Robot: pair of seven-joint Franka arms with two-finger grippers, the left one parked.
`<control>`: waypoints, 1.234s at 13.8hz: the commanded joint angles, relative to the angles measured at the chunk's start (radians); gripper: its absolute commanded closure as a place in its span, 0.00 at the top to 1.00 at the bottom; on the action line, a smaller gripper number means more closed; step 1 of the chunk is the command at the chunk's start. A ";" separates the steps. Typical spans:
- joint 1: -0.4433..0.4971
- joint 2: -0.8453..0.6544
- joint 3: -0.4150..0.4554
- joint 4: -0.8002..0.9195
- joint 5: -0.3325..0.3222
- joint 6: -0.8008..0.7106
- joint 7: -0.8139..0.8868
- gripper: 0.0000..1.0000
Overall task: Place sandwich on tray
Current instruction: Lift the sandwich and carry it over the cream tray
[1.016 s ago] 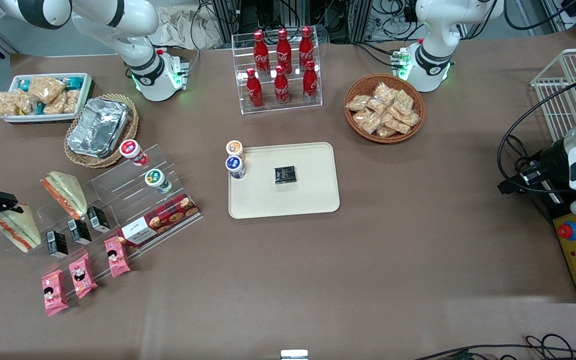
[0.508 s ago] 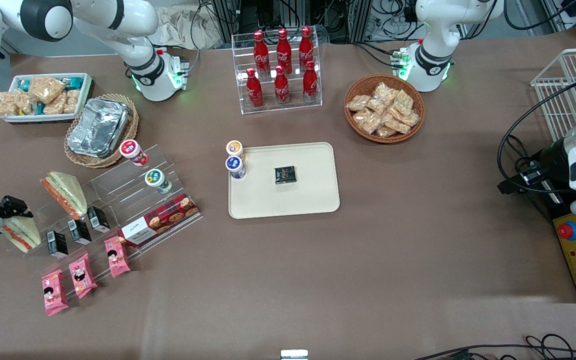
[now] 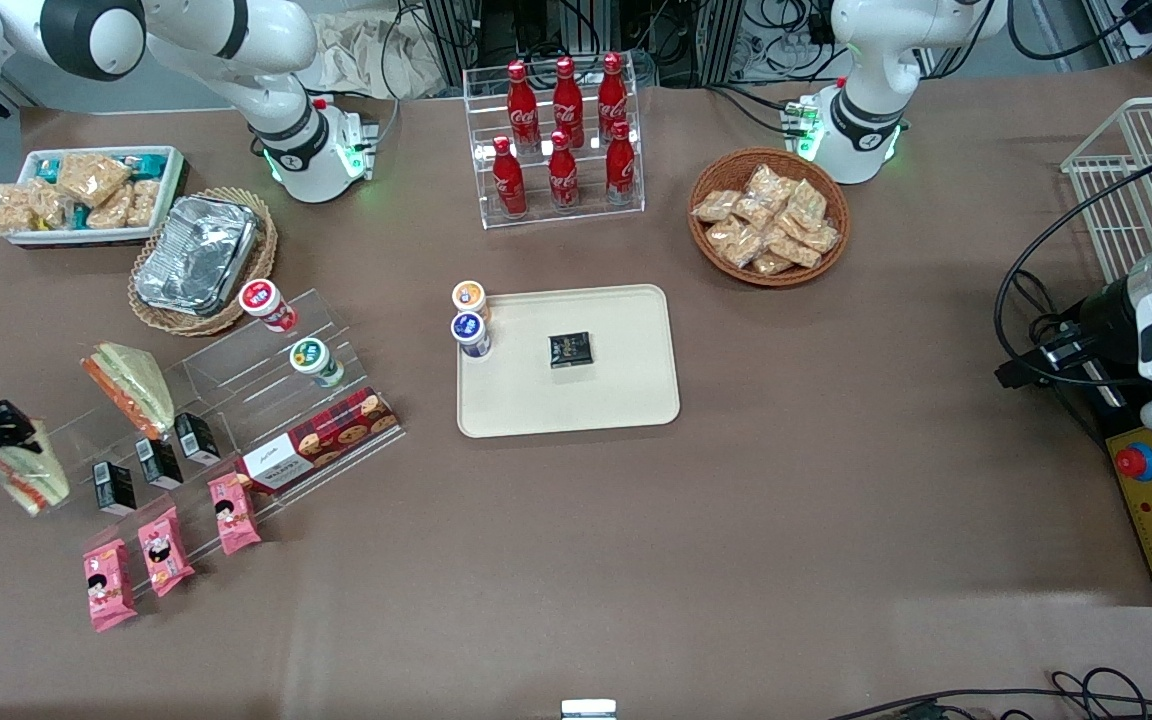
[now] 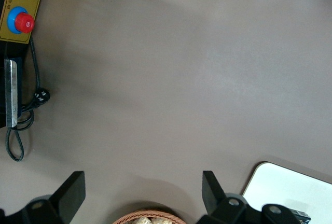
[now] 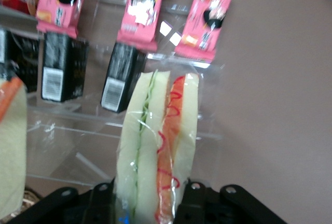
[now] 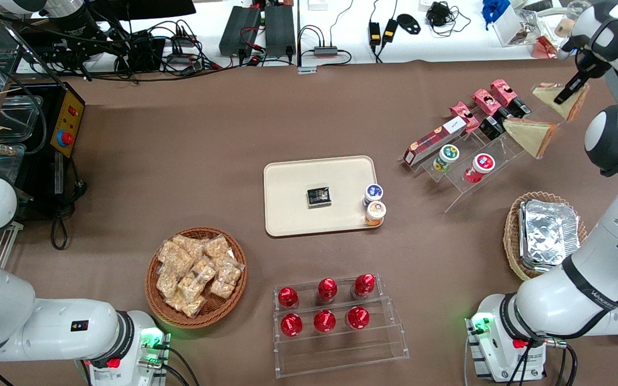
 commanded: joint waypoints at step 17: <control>0.819 -0.143 0.010 0.029 -0.121 -0.179 0.267 0.00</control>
